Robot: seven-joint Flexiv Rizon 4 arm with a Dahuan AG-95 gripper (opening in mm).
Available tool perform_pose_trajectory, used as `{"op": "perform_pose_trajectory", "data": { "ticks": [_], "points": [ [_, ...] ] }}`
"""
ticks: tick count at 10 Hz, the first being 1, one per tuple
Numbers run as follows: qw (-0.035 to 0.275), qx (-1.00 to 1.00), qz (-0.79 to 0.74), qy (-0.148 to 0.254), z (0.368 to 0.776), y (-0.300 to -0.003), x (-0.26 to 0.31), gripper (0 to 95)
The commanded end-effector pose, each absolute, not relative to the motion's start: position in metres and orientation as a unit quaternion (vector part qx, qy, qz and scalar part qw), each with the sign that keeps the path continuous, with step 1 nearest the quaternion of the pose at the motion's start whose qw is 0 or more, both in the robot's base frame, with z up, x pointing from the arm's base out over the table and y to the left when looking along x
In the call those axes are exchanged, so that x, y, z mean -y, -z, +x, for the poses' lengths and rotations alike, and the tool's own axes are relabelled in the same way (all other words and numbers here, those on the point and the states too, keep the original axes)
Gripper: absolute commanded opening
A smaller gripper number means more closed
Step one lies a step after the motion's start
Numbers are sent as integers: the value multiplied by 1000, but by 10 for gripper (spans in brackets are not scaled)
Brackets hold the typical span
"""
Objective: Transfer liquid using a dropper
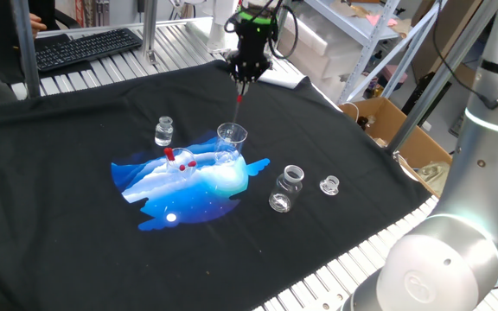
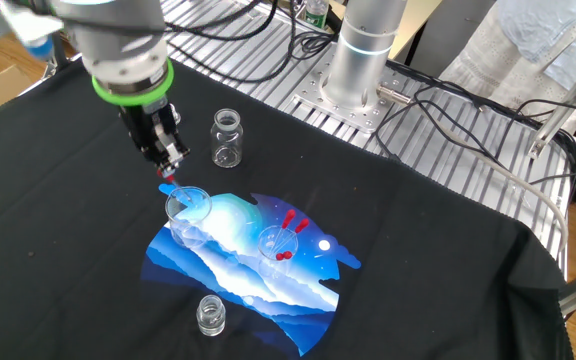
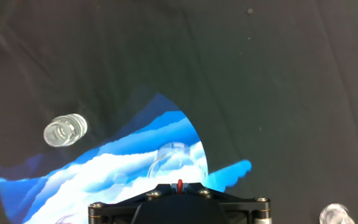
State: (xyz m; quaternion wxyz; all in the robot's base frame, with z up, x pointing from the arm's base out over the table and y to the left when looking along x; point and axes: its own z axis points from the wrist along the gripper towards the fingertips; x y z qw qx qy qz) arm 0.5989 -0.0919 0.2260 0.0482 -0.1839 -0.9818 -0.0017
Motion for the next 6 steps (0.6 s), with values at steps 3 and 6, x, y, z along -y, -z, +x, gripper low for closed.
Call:
{"op": "perform_pose_trajectory", "data": {
  "ticks": [3,6],
  "points": [
    [38,978,-204,-7,597,-253,76,0],
    [36,974,-225,-8,591,-267,57,0]
  ]
}}
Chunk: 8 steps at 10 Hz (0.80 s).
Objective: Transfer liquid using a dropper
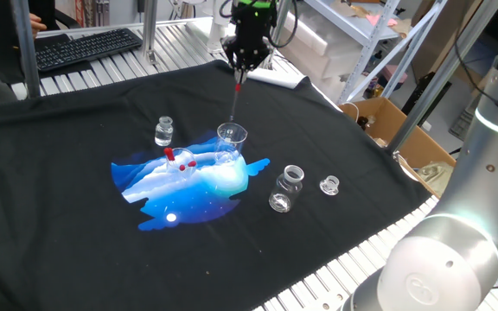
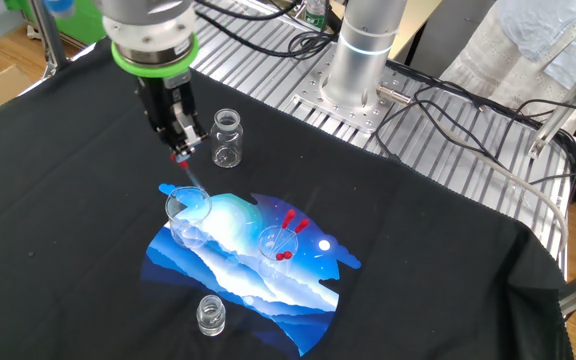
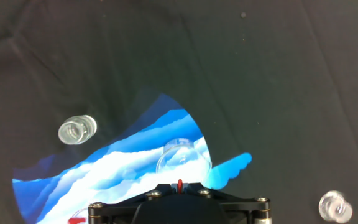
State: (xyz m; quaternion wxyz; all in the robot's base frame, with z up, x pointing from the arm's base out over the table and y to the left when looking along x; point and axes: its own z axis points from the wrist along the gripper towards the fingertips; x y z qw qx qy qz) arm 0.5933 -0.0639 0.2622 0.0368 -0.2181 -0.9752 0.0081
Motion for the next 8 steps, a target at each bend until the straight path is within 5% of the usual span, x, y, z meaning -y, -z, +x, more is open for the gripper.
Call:
{"op": "perform_pose_trajectory", "data": {
  "ticks": [1,8],
  "points": [
    [36,973,-228,-8,589,-269,52,0],
    [29,963,-268,0,566,-269,-8,0]
  ]
}}
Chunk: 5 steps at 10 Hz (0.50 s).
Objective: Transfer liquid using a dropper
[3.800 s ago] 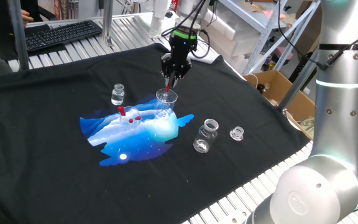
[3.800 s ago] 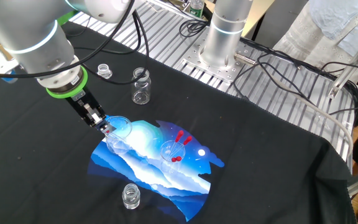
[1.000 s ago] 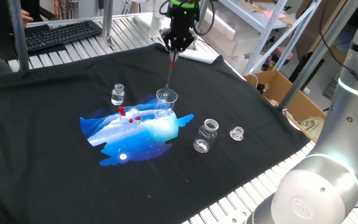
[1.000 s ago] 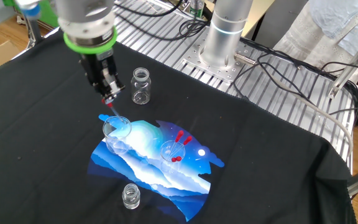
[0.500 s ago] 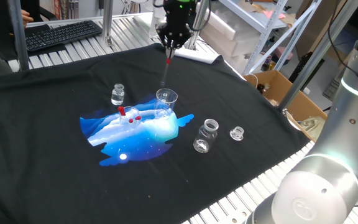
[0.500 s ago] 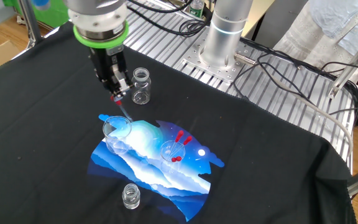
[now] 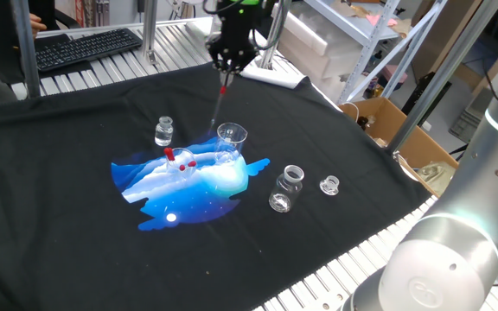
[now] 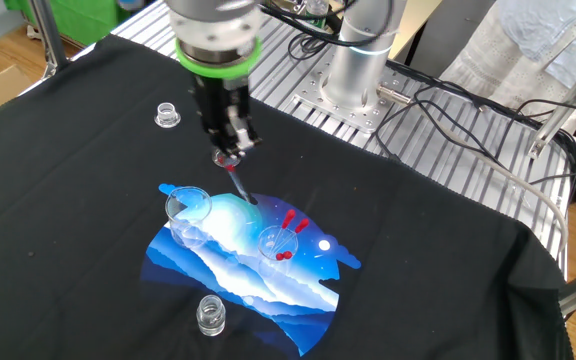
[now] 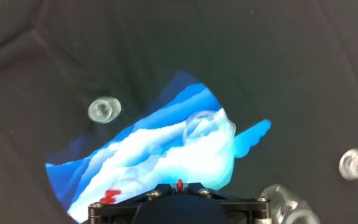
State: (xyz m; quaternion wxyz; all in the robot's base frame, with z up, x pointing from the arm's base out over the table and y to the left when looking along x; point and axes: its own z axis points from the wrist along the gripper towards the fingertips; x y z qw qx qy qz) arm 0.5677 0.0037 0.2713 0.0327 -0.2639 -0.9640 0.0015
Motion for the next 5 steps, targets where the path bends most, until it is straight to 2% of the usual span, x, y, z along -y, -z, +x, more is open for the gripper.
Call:
{"op": "perform_pose_trajectory", "data": {
  "ticks": [1,5],
  "points": [
    [27,962,-272,2,565,-267,-13,0],
    [14,958,-286,6,567,-250,-26,0]
  ]
}}
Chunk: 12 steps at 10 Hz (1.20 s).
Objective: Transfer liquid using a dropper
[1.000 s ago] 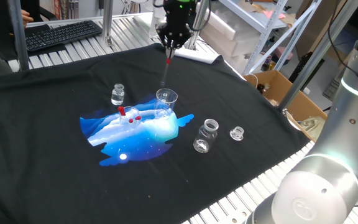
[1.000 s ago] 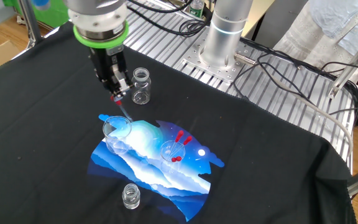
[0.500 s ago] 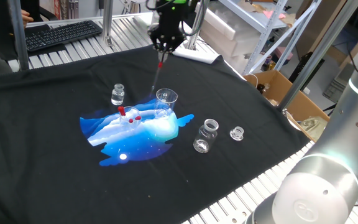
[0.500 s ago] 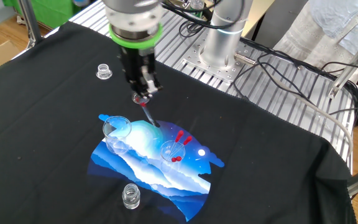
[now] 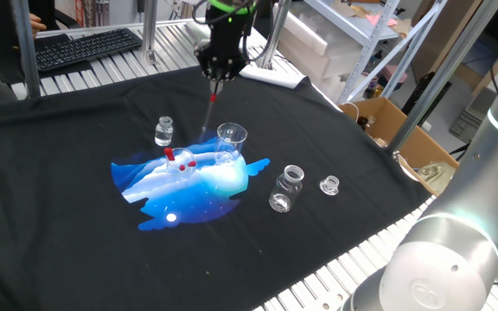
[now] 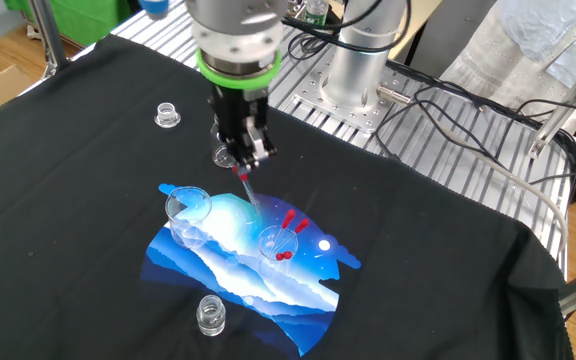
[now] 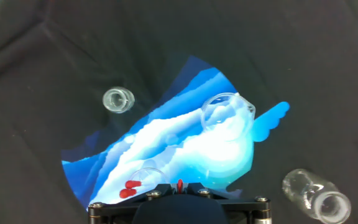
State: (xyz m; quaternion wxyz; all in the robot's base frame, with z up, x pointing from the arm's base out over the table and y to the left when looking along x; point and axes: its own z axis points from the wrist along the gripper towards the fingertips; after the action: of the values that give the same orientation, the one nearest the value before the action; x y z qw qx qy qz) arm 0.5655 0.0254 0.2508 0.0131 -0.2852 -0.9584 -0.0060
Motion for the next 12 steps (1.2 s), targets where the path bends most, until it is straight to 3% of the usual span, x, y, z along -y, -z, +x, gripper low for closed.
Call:
{"op": "perform_pose_trajectory", "data": {
  "ticks": [1,12],
  "points": [
    [11,956,-292,7,567,-243,-32,0],
    [-17,953,-304,10,571,-200,-48,0]
  ]
}}
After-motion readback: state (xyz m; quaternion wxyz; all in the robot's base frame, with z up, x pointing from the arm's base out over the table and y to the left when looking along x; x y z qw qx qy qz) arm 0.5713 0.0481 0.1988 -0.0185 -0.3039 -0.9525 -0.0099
